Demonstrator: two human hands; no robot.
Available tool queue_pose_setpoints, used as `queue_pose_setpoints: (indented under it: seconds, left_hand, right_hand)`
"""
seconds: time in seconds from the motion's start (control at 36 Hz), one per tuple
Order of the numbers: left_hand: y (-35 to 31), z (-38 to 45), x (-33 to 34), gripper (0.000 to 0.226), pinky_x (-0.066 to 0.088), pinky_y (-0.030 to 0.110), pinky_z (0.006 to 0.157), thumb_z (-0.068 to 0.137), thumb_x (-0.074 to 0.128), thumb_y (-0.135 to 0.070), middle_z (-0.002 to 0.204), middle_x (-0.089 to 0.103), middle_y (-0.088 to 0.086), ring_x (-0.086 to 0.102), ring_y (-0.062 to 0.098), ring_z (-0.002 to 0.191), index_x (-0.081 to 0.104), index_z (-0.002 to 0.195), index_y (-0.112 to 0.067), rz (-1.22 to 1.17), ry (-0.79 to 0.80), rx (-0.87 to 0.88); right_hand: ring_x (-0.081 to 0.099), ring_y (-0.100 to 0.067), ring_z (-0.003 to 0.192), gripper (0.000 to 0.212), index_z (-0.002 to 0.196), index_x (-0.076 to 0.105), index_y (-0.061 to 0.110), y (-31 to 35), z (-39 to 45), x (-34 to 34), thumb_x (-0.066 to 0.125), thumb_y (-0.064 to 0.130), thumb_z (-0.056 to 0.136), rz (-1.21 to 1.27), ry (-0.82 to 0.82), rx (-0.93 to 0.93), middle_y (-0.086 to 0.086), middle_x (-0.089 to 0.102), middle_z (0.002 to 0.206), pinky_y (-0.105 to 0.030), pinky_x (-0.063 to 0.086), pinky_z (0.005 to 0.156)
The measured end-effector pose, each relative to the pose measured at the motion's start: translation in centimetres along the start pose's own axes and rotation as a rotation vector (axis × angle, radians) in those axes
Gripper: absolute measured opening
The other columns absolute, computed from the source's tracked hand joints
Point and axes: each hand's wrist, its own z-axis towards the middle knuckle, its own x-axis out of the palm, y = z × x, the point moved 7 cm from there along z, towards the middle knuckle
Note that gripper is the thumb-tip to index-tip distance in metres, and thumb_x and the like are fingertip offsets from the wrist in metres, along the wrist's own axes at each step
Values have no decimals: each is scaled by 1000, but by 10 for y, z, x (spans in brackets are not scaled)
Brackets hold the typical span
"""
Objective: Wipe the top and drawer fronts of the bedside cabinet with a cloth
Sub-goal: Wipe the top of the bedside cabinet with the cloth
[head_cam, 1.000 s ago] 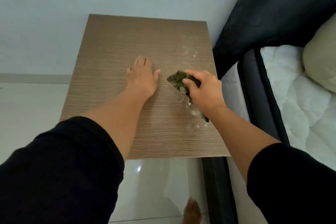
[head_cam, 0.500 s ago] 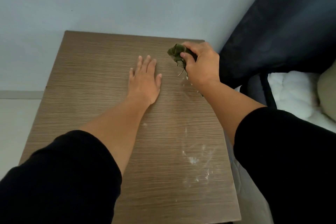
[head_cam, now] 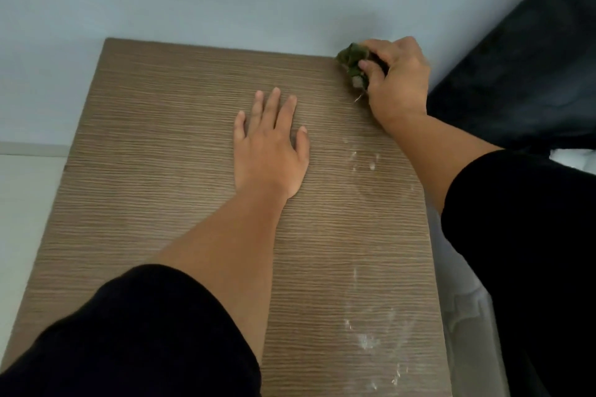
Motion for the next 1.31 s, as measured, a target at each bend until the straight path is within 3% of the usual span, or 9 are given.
queue_pose_setpoints:
  seconds: [0.06,0.11,0.17,0.22,0.44,0.97,1.08,1.17,1.31]
  left_hand:
    - [0,1,1,55,2,41,117,96,17,-45,158,9,-3,-1,16,145,15,148,-27,0,4,-6]
    - [1,1,1,55,3,41,117,95,18,-45,158,10,-4,0,15,145,15,148,-28,1,1,-14]
    - [2,0,1,55,3,40,118,95,17,-46,158,10,-5,0,15,145,16,148,-28,3,-1,-19]
    - [2,1,2,56,3,40,118,95,17,-46,158,10,-5,0,14,145,16,147,-29,10,0,-24]
    - [3,2,1,55,3,39,116,95,19,-46,157,12,-5,1,14,145,17,147,-29,13,-1,-29]
    - [0,4,-1,52,5,41,117,97,21,-42,157,15,-2,4,17,145,22,146,-27,0,-18,-10]
    - [-1,3,-7,50,11,41,116,96,29,-41,150,27,5,15,20,143,32,142,-24,-27,-72,-8]
    - [-1,0,-14,43,24,39,105,93,37,-40,131,41,6,34,23,126,46,131,-22,-36,-149,-3]
    - [-7,-4,-19,33,33,39,86,94,38,-37,114,53,7,45,26,109,53,117,-20,-2,-181,48]
  right_hand:
    - [48,-19,111,29,119,64,25,-2,9,9,52,22,93,-16,32,-9,-9,52,117,-16,35,93]
    - [44,-21,117,30,121,59,32,-3,14,18,51,28,92,-83,46,-6,-7,50,122,-29,35,103]
    - [40,-23,120,33,124,52,37,-4,15,24,50,31,92,-138,41,16,-5,46,126,-43,32,105]
    - [38,-25,121,32,124,50,35,-6,17,29,50,31,91,-145,48,27,-6,45,127,-47,31,104]
    - [42,-27,118,30,121,57,29,-10,25,39,51,29,92,-132,147,-12,-7,52,125,-40,33,105]
    - [46,-21,107,24,111,67,23,-3,-55,30,60,25,88,0,145,-87,-4,56,108,-36,39,96]
    - [46,-20,108,24,111,67,23,-3,-73,28,61,24,88,18,146,-85,-3,57,109,-39,39,99]
    - [46,-20,107,24,111,67,23,-3,-88,26,61,24,88,20,143,-83,-4,57,108,-39,40,98]
    - [46,-20,108,23,111,67,23,-2,-111,23,61,24,88,10,142,-86,-3,57,109,-38,39,98]
